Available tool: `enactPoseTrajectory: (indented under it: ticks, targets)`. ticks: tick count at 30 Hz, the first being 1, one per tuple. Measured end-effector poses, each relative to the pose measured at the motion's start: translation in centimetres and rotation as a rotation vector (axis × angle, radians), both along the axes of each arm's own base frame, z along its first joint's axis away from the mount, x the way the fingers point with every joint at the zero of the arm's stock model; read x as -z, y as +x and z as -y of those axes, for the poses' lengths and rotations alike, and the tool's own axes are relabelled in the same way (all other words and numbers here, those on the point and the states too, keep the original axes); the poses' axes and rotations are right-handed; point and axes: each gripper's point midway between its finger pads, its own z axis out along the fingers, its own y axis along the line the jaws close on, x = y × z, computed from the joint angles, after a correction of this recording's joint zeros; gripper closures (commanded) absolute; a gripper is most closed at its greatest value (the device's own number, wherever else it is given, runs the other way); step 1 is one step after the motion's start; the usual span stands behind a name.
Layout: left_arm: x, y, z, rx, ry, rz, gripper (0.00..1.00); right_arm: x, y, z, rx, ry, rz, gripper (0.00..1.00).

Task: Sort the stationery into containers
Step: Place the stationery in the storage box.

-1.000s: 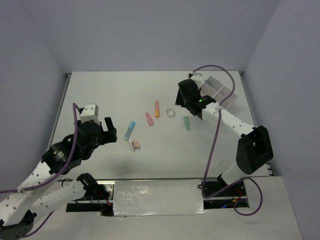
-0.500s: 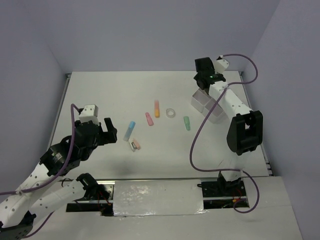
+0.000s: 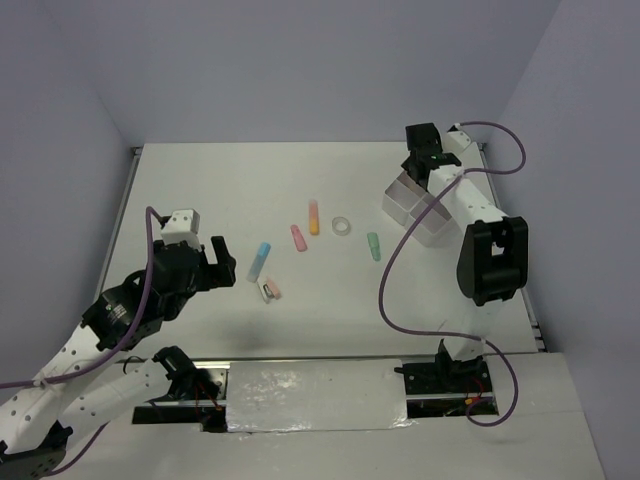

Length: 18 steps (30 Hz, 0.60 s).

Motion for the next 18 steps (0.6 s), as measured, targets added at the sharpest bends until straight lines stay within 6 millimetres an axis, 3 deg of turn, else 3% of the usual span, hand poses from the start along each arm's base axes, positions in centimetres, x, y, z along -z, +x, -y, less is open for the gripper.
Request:
enactPoseTrajectory:
  ticks: [18]
  targets:
    - [0.1, 0.0, 0.0, 0.0, 0.002, -0.003, 0.01, 2.3, 0.6, -0.3, -0.035, 0.011, -0.045, 0.26]
